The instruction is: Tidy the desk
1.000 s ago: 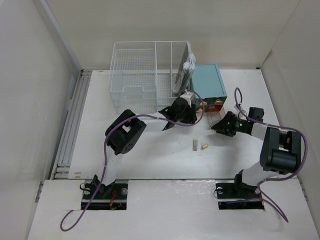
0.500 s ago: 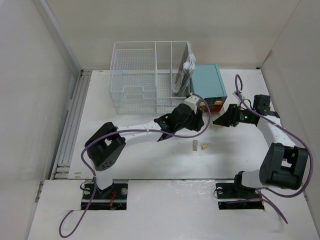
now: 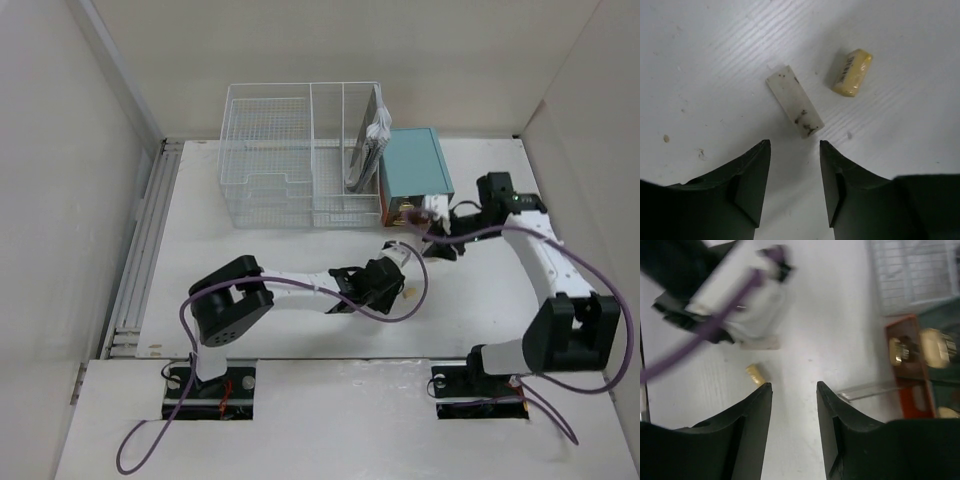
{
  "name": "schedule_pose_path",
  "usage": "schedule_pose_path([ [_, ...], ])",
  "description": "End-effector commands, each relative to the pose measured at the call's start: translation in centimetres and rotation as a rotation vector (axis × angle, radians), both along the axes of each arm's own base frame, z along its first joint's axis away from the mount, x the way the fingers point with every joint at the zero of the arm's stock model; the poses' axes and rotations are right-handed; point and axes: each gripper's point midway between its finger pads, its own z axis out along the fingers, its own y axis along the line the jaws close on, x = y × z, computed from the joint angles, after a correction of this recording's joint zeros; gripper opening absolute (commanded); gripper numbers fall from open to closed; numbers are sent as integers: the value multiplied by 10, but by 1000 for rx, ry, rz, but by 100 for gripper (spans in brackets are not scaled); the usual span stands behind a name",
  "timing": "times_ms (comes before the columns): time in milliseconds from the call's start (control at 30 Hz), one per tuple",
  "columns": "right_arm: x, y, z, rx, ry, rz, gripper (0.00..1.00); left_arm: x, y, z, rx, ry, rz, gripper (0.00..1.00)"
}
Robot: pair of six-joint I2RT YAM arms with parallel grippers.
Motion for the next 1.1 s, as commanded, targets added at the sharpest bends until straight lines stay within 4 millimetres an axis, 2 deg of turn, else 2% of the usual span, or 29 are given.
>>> schedule_pose_path([
  [0, -13, -1, -20, -189, -232, 118, 47, 10, -1, -3, 38, -28, 50, 42],
  [33, -13, 6, -20, -195, -280, 142, 47, 10, 0, -8, 48, -24, 50, 43],
  [100, -22, 8, -32, -210, -272, 141, 48, 11, -4, -14, 62, -19, 49, 46],
  [133, -24, 9, -31, -216, -298, 146, 48, 13, -2, -17, 75, -27, 60, 47],
  [167, -18, 8, -30, -221, -326, 126, 49, 15, -5, -17, 71, -28, 60, 47],
  [333, -19, 5, -38, -225, -310, 97, 49, 20, -13, -12, 54, -42, 67, 47],
  [400, -11, -4, -36, -228, -317, 51, 49, 22, -17, -7, 41, -47, 68, 47],
  [600, -9, -16, -9, -135, -379, -19, 49, 26, -12, -31, 133, -44, 79, 44],
  [633, -9, -19, -7, -134, -381, -35, 49, 28, -17, -26, 113, -44, 89, 44],
  [700, -11, -19, -11, -134, -370, -35, 49, 29, -17, -25, 110, -47, 103, 44],
  [833, -18, -18, -13, -114, -346, -33, 49, 29, -20, -19, 90, -39, 120, 52],
  [933, -23, -14, -18, -88, -327, -21, 49, 33, -21, -13, 89, -54, 132, 53],
  [1067, -24, -16, -15, -70, -318, -35, 49, 37, -19, -23, 120, -37, 146, 53],
])
